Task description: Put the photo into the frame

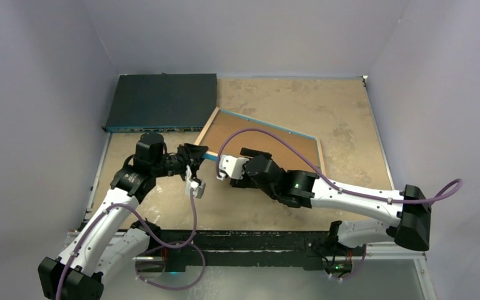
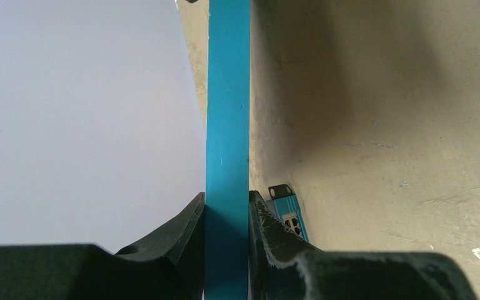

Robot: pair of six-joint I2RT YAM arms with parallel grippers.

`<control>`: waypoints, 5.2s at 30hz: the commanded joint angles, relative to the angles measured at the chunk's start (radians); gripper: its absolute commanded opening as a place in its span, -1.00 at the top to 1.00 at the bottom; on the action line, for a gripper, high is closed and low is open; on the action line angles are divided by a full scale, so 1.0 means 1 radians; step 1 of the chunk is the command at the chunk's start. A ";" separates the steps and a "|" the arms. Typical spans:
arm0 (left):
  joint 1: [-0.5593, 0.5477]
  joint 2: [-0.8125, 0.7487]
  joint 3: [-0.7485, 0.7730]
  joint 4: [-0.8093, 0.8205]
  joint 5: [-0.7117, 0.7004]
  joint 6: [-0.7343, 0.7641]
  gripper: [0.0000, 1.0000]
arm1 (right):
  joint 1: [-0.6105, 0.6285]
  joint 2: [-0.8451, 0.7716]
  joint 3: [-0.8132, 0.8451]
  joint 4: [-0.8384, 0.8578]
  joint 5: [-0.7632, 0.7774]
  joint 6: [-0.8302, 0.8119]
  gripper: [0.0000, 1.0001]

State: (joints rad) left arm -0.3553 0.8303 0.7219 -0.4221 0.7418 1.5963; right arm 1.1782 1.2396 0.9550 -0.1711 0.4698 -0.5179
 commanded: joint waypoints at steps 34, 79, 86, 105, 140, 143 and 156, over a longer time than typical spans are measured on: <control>0.095 0.129 0.501 0.255 -0.386 -1.145 -0.76 | -0.402 0.340 0.827 -0.267 -0.407 0.398 1.00; 0.195 0.589 0.713 -0.313 -0.524 -1.376 -0.76 | -1.236 0.322 -0.049 0.467 -0.968 0.959 1.00; 0.198 0.606 0.689 -0.313 -0.497 -1.371 -0.75 | -1.247 0.367 -0.052 0.482 -0.986 0.942 1.00; 0.213 0.573 0.569 -0.225 -0.537 -1.404 -0.92 | -1.247 0.326 -0.083 0.373 -0.691 0.865 0.28; 0.389 0.623 -0.351 1.269 -0.595 -1.577 -0.99 | -1.250 0.105 -0.460 0.950 -0.212 0.874 -0.98; 0.394 0.653 -0.401 1.417 -0.593 -1.588 -0.99 | -1.250 0.120 -0.489 1.021 -0.221 0.852 -0.98; 0.395 0.838 -0.498 1.803 -0.661 -1.653 -1.00 | -1.250 0.242 -0.674 1.592 -0.428 0.608 -0.98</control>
State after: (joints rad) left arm 0.0326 1.6627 0.1703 1.2633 0.1307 -0.0113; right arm -0.0742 1.4307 0.3157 1.1240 0.1627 0.2241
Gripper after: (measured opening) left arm 0.996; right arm 0.987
